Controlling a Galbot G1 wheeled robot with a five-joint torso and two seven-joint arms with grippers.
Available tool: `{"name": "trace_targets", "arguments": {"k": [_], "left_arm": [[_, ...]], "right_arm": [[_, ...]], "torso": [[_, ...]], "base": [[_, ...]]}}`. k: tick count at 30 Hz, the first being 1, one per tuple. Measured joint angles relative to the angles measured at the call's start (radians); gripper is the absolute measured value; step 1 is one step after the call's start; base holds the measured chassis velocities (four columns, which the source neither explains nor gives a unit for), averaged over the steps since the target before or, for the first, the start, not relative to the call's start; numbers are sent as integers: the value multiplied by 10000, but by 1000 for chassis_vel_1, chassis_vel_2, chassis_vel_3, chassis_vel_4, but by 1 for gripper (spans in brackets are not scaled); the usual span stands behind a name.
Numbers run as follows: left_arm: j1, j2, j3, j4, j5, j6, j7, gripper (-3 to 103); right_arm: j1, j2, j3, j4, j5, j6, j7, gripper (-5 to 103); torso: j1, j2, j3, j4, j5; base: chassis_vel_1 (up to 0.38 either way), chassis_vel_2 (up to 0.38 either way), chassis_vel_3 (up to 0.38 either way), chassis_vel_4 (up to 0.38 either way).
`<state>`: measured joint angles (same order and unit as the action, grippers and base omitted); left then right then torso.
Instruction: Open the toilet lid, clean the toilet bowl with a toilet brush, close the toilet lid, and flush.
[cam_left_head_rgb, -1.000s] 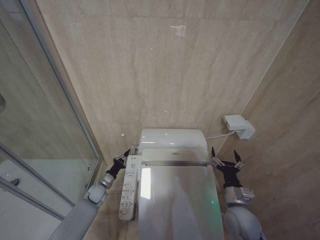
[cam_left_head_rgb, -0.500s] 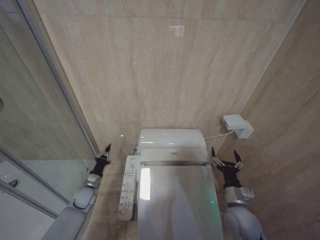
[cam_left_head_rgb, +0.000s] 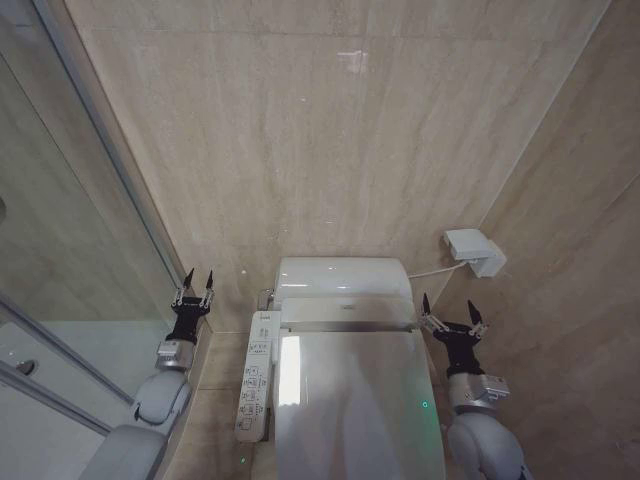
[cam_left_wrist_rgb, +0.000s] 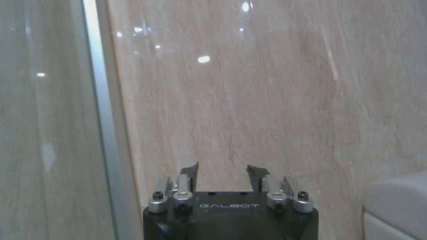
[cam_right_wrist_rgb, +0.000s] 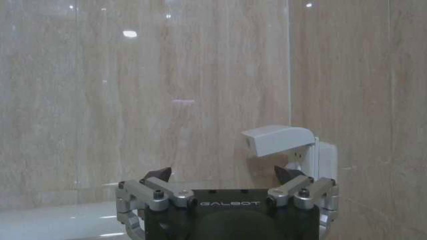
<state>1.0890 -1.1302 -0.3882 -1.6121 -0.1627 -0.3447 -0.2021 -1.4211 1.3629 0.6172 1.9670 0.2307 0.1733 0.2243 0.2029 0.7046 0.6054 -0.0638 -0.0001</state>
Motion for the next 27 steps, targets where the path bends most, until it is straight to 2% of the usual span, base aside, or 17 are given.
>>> {"name": "trace_targets", "arguments": {"k": [6,7,14,15,21,27], "left_arm": [[1061,-33,-588,-1153,-32,259,-81,55],[1395,-67,-817,-1548,-70,380,-128,82],[2617,-323,-1484,-2875,-233,546,-286,82],[2894,-424,-1626,-3149,-233,545,-324,100],[3412,-692,-1920,-3726,-288,590,-602,100],[3726,-819,-2091,-4128,-761,1061,-690,100]], "right_arm": [[1,0,0,0,0,0,0,100],[1,0,0,0,0,0,0,100],[1,0,0,-1,-1,0,0,100],[1,0,0,0,0,0,0,100],[1,0,0,0,0,0,0,100],[1,0,0,0,0,0,0,100]], "torso": [[0,0,0,-2,1],[0,0,0,-2,3],[-1,0,-1,-1,3],[0,0,-1,-2,2],[-1,-1,-1,-1,1],[0,-1,0,-3,2]], "base": [[0,0,0,0],[0,0,0,0],[0,0,0,0],[0,0,0,0],[0,0,0,0],[0,0,0,0]]}}
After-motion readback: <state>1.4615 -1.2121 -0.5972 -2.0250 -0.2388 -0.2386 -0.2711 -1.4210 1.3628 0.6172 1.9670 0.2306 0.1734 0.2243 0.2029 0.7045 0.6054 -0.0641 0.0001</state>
